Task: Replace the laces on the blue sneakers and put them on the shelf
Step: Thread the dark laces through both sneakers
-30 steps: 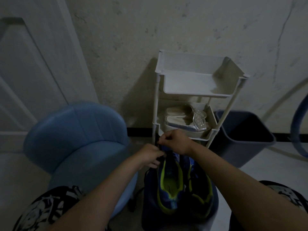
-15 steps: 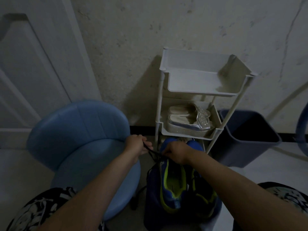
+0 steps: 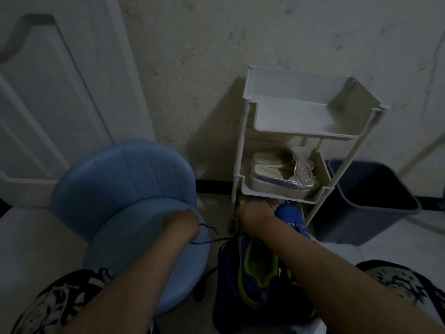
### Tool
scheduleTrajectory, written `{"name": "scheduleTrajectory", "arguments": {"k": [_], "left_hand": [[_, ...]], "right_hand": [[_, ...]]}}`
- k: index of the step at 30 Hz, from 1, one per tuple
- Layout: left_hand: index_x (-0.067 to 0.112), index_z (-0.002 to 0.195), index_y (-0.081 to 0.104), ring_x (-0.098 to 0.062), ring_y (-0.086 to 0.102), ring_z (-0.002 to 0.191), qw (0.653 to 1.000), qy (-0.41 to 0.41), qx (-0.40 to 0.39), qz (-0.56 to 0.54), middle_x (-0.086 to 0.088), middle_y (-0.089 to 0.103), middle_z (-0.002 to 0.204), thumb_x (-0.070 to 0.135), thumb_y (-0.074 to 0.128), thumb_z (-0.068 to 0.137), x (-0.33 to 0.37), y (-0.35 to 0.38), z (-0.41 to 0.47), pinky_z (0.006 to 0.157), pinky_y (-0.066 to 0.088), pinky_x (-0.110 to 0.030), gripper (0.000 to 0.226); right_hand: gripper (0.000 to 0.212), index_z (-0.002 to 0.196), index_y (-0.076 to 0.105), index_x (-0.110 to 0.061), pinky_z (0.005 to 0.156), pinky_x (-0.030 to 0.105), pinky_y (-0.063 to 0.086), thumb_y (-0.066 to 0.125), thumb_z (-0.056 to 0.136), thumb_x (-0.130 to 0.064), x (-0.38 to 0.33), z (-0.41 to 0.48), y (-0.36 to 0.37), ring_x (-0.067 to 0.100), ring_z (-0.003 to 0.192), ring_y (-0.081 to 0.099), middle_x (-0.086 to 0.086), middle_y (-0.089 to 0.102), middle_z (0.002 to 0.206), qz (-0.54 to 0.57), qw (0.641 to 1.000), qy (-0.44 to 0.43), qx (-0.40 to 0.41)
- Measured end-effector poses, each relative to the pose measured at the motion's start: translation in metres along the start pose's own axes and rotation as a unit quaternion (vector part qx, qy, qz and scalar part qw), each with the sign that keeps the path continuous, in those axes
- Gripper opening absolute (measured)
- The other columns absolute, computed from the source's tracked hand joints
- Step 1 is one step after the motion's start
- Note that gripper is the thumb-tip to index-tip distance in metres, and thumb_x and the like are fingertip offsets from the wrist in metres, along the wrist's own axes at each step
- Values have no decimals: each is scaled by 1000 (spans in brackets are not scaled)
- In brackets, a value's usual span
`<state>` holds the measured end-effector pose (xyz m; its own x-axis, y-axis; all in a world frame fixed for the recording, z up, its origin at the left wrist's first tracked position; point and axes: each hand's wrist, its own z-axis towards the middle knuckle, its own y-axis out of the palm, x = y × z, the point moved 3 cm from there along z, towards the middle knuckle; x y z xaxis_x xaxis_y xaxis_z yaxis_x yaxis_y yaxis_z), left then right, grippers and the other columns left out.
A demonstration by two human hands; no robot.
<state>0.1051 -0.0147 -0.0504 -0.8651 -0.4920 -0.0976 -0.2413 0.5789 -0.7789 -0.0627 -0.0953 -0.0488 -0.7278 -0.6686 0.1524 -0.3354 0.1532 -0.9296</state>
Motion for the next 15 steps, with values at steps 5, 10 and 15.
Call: {"name": "scheduleTrajectory", "arguments": {"k": [5, 10, 15], "left_hand": [[8, 140, 43, -26, 52, 122, 995, 90, 40, -10, -13, 48, 141, 19, 52, 97, 21, -7, -3, 102, 46, -35, 45], [4, 112, 67, -25, 68, 95, 977, 170, -81, -104, -11, 69, 114, 13, 52, 96, 46, -7, -16, 71, 50, -30, 24], [19, 91, 64, -9, 56, 71, 933, 199, -126, -273, 5, 63, 84, 14, 41, 99, 67, -12, -37, 62, 41, -22, 24]], "right_hand": [[34, 120, 63, -5, 82, 31, 47, 48, 100, -28, 2, -4, -3, 28, 111, 60, 13, 63, 123, 122, 991, -6, -52], [20, 77, 67, -15, 67, 25, 44, 56, 92, -23, 18, -11, -8, 19, 80, 63, 0, 65, 79, 363, 931, 7, -39], [11, 103, 62, -9, 57, 24, 48, 61, 92, -9, 21, -25, -32, 14, 58, 60, 8, 67, 74, 632, 774, 27, 15]]}}
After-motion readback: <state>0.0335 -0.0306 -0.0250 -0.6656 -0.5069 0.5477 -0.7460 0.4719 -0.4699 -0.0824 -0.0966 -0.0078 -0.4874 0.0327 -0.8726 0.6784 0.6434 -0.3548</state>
